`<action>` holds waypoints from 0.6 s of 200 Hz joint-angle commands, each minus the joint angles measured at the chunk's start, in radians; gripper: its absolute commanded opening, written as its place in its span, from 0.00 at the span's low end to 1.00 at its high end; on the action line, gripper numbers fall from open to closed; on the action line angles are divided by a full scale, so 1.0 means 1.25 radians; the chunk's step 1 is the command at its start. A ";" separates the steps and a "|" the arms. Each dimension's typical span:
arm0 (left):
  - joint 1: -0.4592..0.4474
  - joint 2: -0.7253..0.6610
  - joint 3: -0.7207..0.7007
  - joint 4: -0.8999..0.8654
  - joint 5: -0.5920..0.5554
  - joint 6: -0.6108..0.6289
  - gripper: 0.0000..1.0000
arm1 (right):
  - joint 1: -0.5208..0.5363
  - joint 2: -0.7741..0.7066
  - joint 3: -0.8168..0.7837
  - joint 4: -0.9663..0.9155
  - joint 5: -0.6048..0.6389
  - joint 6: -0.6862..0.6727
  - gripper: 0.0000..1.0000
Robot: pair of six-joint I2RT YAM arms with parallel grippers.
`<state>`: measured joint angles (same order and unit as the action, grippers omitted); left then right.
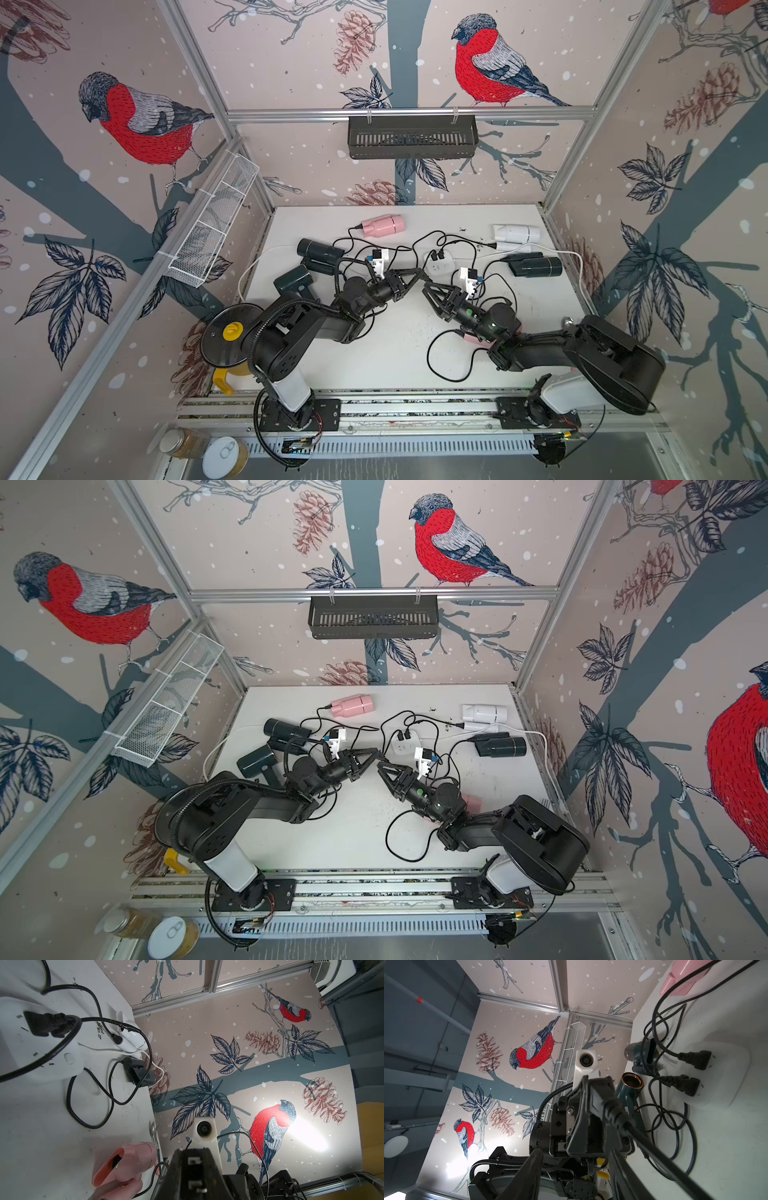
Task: Charge the blow dryers
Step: Pick up the plug from the center of the board.
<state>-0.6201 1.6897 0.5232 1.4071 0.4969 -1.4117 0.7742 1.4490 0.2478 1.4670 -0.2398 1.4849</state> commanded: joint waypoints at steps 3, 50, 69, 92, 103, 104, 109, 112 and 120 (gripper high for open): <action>-0.001 -0.004 -0.002 0.072 -0.004 -0.019 0.14 | -0.011 0.000 -0.012 0.062 0.035 0.018 0.50; -0.014 -0.003 -0.002 0.082 -0.007 -0.032 0.14 | -0.026 0.007 -0.008 0.071 0.037 0.008 0.47; -0.019 -0.003 -0.003 0.089 -0.010 -0.036 0.13 | -0.028 0.016 -0.006 0.074 0.038 0.013 0.46; -0.028 -0.002 -0.004 0.089 -0.017 -0.034 0.13 | -0.026 0.033 -0.003 0.092 0.037 0.028 0.46; -0.029 0.000 -0.003 0.092 -0.018 -0.033 0.13 | -0.023 0.036 -0.006 0.092 0.046 0.034 0.46; -0.030 0.000 -0.004 0.092 -0.018 -0.034 0.13 | -0.022 0.036 -0.007 0.092 0.047 0.035 0.46; -0.030 0.002 -0.003 0.094 -0.019 -0.034 0.13 | -0.022 0.036 -0.009 0.088 0.052 0.037 0.46; -0.031 0.003 -0.003 0.096 -0.021 -0.036 0.13 | -0.021 0.035 -0.011 0.085 0.057 0.038 0.46; -0.031 0.006 -0.003 0.102 -0.021 -0.037 0.13 | -0.021 0.035 -0.019 0.085 0.069 0.041 0.46</action>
<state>-0.6556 1.6901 0.5201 1.4216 0.4637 -1.4399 0.7452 1.4902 0.2367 1.5276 -0.1974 1.5177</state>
